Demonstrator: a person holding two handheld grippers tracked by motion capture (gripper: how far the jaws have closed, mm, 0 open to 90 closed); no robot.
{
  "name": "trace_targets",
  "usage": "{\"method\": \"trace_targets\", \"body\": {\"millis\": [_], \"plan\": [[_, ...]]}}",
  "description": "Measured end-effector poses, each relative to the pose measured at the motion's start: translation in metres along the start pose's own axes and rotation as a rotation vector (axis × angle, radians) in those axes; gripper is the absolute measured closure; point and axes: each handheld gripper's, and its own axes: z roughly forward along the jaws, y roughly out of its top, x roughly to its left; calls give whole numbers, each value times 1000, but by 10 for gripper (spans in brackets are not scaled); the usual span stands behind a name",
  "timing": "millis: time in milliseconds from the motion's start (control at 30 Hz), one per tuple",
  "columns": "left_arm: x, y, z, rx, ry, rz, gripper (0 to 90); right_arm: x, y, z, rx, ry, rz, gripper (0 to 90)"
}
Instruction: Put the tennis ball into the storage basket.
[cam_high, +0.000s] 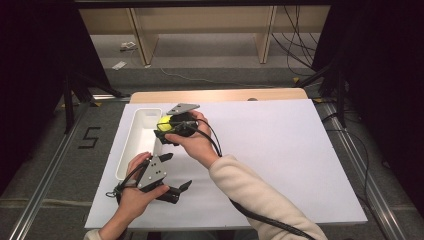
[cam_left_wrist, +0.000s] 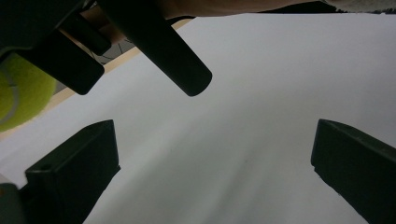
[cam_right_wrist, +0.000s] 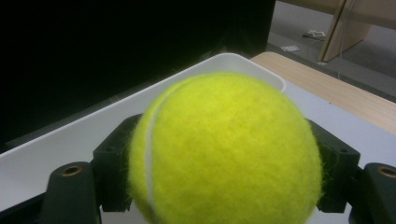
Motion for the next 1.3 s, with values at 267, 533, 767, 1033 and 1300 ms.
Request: {"method": "trace_targets", "body": {"millis": [267,533,767,1033,1300], "plan": [[0,0,0,0,-1,-1,6,3,2,5,2,7,-4,260],[0,0,0,0,-1,3,6,6,6,9,7,16,-9,260],[0,0,0,0,-1,3,6,8,8,11,5,18,-9,260],[0,0,0,1,-3,3,7,8,9,14,13,25,-15,260],[0,0,0,-1,-6,2,7,9,12,16,15,27,-17,260]]}}
